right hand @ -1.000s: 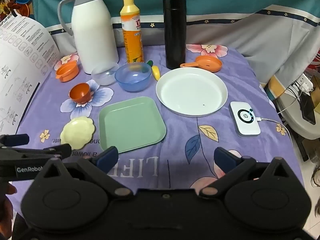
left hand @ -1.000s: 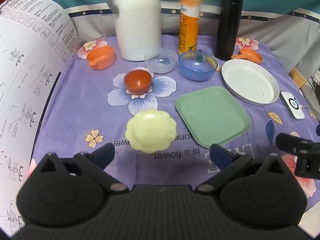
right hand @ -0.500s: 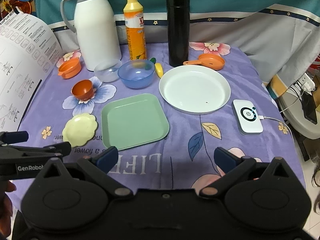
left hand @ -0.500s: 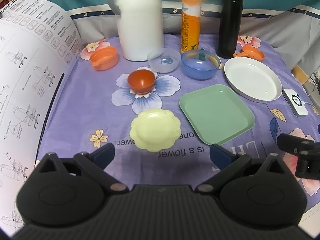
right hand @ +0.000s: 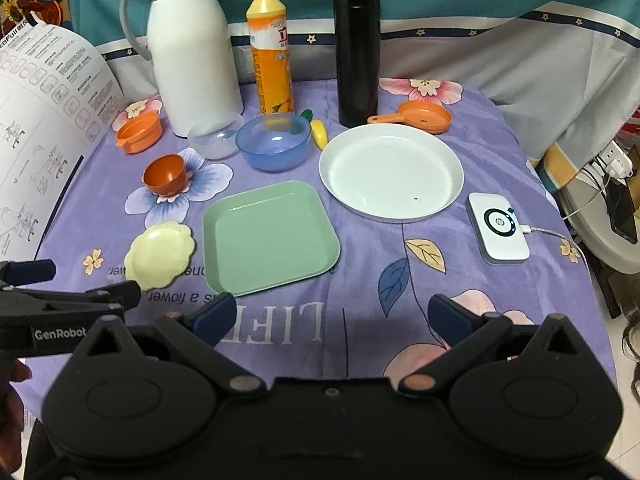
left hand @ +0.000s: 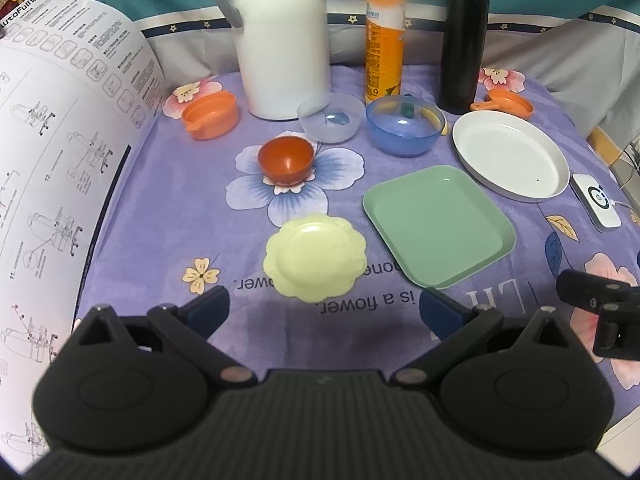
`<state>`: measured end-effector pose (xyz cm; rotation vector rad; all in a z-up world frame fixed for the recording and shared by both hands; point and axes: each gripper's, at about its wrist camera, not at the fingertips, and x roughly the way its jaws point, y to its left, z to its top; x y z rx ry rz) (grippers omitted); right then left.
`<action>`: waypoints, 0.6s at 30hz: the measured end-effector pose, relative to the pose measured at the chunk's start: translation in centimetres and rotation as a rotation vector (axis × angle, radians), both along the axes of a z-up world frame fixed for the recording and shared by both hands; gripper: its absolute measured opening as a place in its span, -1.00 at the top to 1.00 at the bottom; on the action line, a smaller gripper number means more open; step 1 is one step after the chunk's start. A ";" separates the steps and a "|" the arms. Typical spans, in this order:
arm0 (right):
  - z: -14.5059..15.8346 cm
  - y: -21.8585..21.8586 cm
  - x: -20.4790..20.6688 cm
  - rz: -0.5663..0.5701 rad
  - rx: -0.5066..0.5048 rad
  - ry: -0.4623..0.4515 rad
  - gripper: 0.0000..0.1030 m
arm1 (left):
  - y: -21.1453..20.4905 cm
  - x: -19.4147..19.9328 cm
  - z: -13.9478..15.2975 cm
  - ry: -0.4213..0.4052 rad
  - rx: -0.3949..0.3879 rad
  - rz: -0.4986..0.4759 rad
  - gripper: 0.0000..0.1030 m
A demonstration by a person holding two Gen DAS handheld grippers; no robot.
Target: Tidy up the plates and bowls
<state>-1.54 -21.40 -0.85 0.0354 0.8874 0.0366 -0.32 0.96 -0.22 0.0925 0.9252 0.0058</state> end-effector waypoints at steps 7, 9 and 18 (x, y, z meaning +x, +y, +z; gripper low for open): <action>-0.3 0.2 0.3 0.002 0.003 0.011 -1.00 | 0.2 0.1 -0.2 0.001 0.005 0.003 -1.00; -0.4 0.3 0.3 0.004 0.003 0.014 -1.00 | 0.2 0.1 -0.3 0.004 0.005 0.004 -1.00; -0.7 0.3 0.6 0.001 0.008 0.028 -1.00 | 0.3 0.3 -0.7 0.014 0.011 0.005 -1.00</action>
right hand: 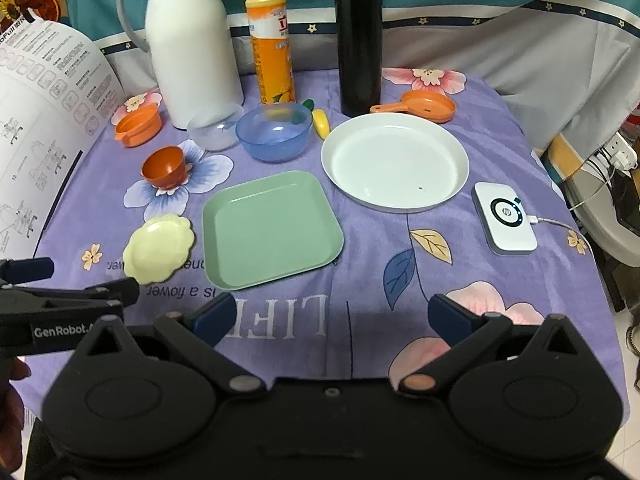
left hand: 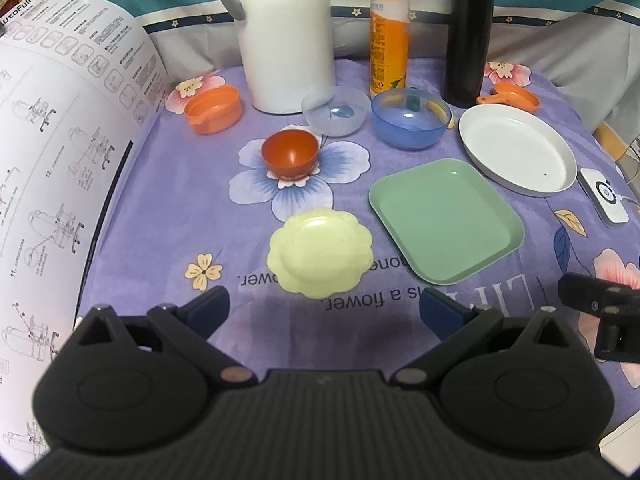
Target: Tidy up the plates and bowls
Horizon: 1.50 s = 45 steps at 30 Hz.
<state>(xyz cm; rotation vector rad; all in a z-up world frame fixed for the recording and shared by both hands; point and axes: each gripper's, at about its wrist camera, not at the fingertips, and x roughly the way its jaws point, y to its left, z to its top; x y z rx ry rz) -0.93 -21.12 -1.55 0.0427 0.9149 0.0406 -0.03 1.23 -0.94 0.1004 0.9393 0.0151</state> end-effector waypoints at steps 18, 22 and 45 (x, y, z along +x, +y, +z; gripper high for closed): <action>-2.2 -0.9 1.7 -0.020 0.023 0.049 -1.00 | -0.3 1.8 -2.0 0.049 0.025 0.001 -1.00; -2.7 -2.0 3.0 -0.024 0.036 0.039 -1.00 | -1.0 3.0 -2.3 0.044 0.025 -0.007 -1.00; -5.5 -16.4 17.8 -0.194 0.107 -0.077 -0.41 | -11.7 12.9 -2.8 -0.055 0.068 -0.092 -1.00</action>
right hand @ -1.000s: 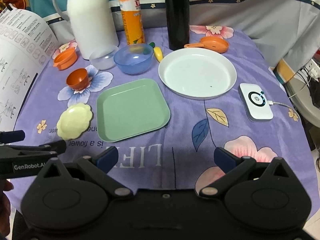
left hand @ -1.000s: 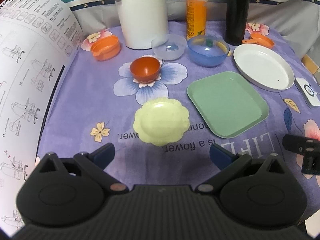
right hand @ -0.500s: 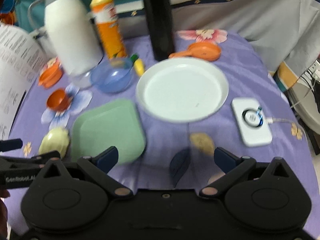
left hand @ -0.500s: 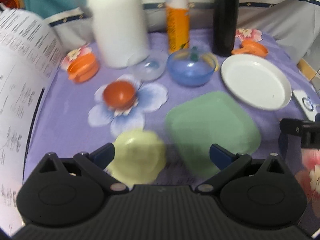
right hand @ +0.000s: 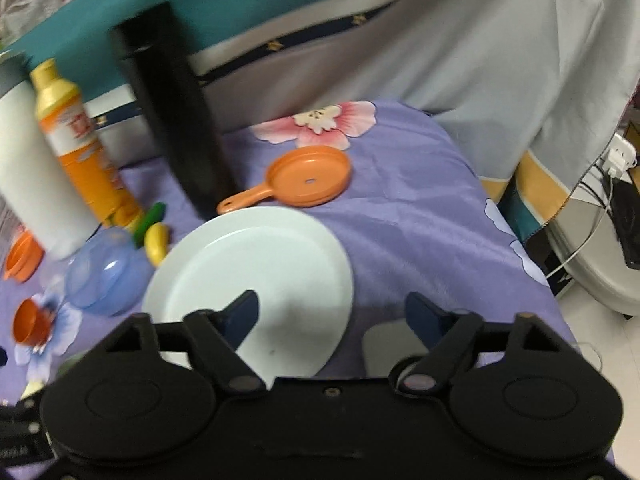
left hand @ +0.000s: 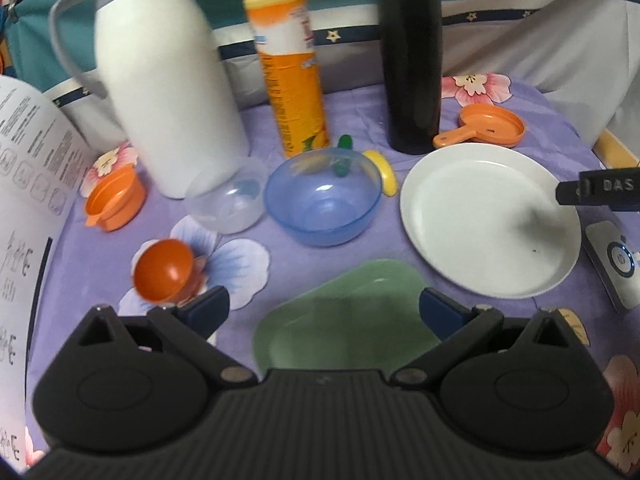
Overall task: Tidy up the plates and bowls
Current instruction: 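Move the right gripper to the white round plate rim and grasp it, then lift the white round plate by its rim with the right gripper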
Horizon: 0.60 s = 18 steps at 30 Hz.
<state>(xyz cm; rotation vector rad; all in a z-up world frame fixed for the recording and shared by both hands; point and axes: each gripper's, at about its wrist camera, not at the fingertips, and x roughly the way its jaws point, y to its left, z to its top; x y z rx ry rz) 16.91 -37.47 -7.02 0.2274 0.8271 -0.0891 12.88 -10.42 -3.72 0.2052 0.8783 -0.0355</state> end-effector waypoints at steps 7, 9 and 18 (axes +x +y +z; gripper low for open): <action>-3.2 -1.0 4.0 0.018 0.022 0.058 0.26 | -1.9 2.3 -0.6 -0.005 0.008 -0.003 -0.98; -3.9 -1.1 4.9 0.035 0.018 0.069 0.41 | -2.3 2.9 -0.9 -0.007 0.015 -0.008 -0.87; -4.4 -1.1 6.0 0.114 -0.064 0.049 0.54 | -5.3 4.4 -2.0 0.013 -0.002 -0.068 -0.51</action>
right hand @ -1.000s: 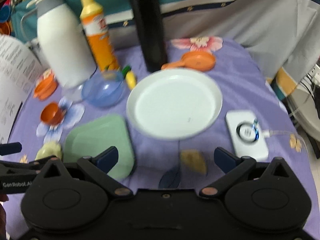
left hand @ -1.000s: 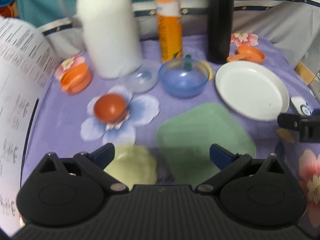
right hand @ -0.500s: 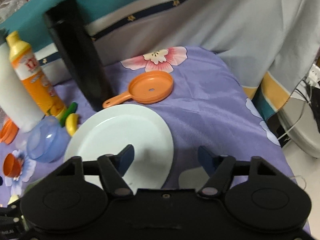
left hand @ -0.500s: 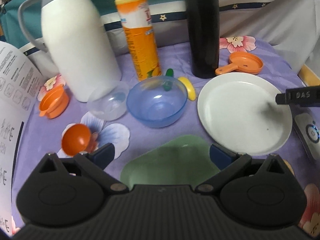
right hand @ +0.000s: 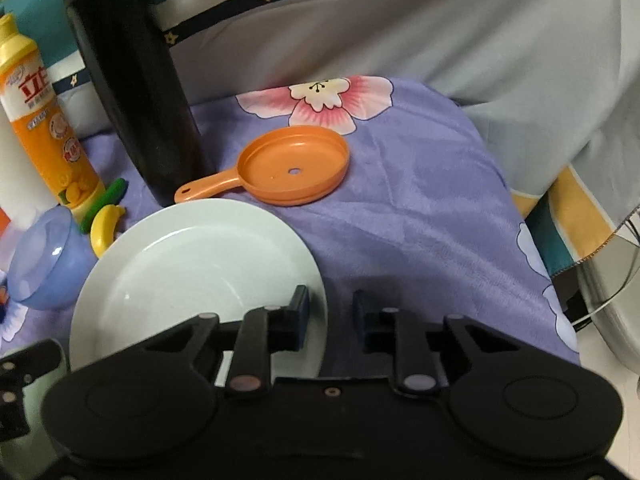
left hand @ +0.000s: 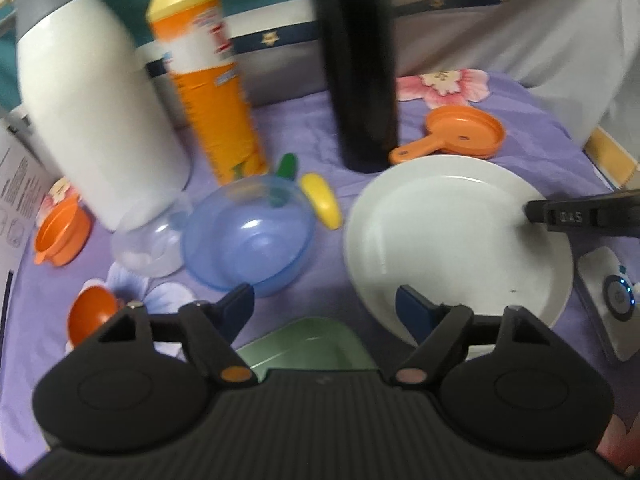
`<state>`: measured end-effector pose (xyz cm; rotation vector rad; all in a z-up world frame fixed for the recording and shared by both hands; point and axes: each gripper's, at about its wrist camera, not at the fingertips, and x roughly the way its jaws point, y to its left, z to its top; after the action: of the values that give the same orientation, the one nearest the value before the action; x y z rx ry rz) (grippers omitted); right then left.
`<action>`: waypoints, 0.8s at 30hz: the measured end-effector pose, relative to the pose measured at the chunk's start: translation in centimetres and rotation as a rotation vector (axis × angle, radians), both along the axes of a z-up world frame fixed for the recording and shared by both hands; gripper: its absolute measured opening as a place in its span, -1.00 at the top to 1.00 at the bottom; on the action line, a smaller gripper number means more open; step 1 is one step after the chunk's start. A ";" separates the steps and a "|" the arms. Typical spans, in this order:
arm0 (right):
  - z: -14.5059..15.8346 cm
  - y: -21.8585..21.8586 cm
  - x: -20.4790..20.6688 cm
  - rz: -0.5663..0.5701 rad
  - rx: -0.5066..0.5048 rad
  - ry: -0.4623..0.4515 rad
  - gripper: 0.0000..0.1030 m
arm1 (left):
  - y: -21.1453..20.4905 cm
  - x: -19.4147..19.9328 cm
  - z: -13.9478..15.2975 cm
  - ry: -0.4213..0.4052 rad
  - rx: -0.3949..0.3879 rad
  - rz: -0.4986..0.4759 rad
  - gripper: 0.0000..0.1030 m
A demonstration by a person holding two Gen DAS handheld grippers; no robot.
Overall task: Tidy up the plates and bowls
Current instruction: 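Lift the white round plate by its rim with the right gripper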
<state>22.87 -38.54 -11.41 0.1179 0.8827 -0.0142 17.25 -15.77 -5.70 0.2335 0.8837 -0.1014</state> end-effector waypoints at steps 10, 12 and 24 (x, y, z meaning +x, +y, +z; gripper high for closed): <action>-0.3 -0.7 -0.5 0.029 0.023 -0.030 0.54 | -2.5 1.8 -2.3 0.142 0.016 -0.003 -0.27; -0.3 -0.7 -0.5 0.032 0.024 -0.031 0.54 | -2.7 1.9 -2.4 0.132 0.021 -0.001 -0.30; -0.5 -0.3 -0.6 0.020 0.011 -0.049 0.51 | -2.5 2.1 -1.6 0.126 -0.036 -0.021 0.29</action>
<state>22.30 -38.84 -11.96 0.1188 0.8356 0.0122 19.40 -18.22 -7.25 0.2048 1.0040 -0.1528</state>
